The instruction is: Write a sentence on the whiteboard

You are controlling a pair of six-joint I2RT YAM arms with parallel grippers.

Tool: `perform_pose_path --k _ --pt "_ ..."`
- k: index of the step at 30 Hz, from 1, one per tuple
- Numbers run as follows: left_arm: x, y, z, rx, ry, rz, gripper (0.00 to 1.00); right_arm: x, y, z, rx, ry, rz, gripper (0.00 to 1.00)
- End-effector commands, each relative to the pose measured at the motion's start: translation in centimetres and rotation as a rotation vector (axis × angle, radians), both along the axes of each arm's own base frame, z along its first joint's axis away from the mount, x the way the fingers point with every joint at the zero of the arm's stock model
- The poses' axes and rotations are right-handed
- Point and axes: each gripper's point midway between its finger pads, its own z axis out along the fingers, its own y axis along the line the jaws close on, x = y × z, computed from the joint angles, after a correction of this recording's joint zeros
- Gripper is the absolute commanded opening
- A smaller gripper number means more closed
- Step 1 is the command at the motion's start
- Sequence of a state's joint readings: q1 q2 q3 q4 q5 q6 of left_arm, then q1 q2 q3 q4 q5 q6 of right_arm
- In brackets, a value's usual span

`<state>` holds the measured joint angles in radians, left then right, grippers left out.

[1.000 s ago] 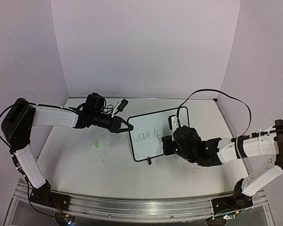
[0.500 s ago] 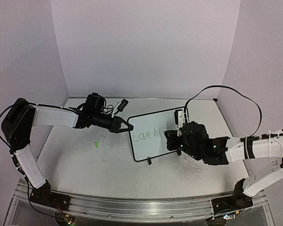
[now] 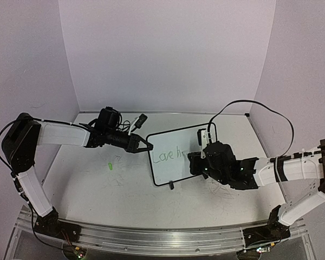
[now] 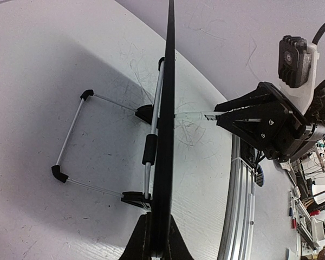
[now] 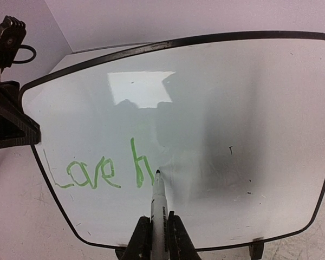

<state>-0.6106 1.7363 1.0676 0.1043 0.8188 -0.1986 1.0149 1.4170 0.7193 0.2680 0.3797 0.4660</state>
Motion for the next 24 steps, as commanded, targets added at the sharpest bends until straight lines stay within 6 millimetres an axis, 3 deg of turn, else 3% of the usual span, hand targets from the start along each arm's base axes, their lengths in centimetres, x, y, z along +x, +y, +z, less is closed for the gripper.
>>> perform_pose_path --k 1,16,24 --pt "-0.4 -0.2 2.2 -0.025 -0.020 -0.022 0.00 0.6 1.0 1.2 0.029 -0.029 0.015 0.00" --pt "-0.4 -0.2 2.1 -0.025 -0.019 -0.023 0.00 1.2 -1.3 0.3 0.023 -0.010 -0.095 0.00" --pt "-0.4 -0.3 2.2 -0.026 -0.018 -0.025 0.00 1.5 -2.1 1.1 0.051 -0.020 -0.122 0.00"
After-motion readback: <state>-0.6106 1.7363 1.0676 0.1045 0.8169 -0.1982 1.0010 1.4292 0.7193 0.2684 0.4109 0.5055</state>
